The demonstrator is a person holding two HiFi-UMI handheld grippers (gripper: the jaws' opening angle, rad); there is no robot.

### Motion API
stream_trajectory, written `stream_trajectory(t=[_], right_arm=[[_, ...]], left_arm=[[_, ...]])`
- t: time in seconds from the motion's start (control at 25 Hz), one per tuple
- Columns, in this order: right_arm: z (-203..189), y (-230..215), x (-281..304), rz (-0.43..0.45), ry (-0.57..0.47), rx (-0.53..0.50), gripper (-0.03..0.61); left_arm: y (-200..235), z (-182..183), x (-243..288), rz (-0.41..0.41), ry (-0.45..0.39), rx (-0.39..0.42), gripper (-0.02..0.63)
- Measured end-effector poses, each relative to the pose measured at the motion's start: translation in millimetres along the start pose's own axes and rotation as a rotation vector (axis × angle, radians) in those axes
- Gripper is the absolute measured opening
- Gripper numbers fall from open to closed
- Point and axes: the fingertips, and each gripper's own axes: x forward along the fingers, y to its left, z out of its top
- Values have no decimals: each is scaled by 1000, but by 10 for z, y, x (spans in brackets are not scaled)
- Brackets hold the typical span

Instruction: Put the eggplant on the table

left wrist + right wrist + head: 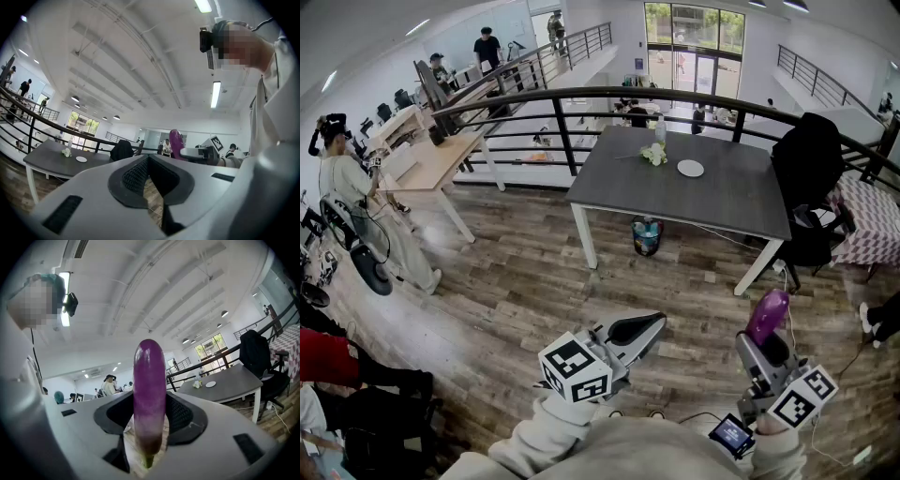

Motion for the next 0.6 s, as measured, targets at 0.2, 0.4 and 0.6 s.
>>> stream_trajectory(t=[0.2, 0.4, 0.6], right_arm=[[-9, 14, 50, 12, 7, -27, 210], [18, -111, -18, 9, 27, -49, 210], [122, -335, -179, -10, 9, -43, 210]], left_arm=[[24, 4, 1, 12, 15, 10, 6], [-91, -20, 45, -34, 32, 17, 6], [-107, -44, 164, -27, 32, 5, 6]])
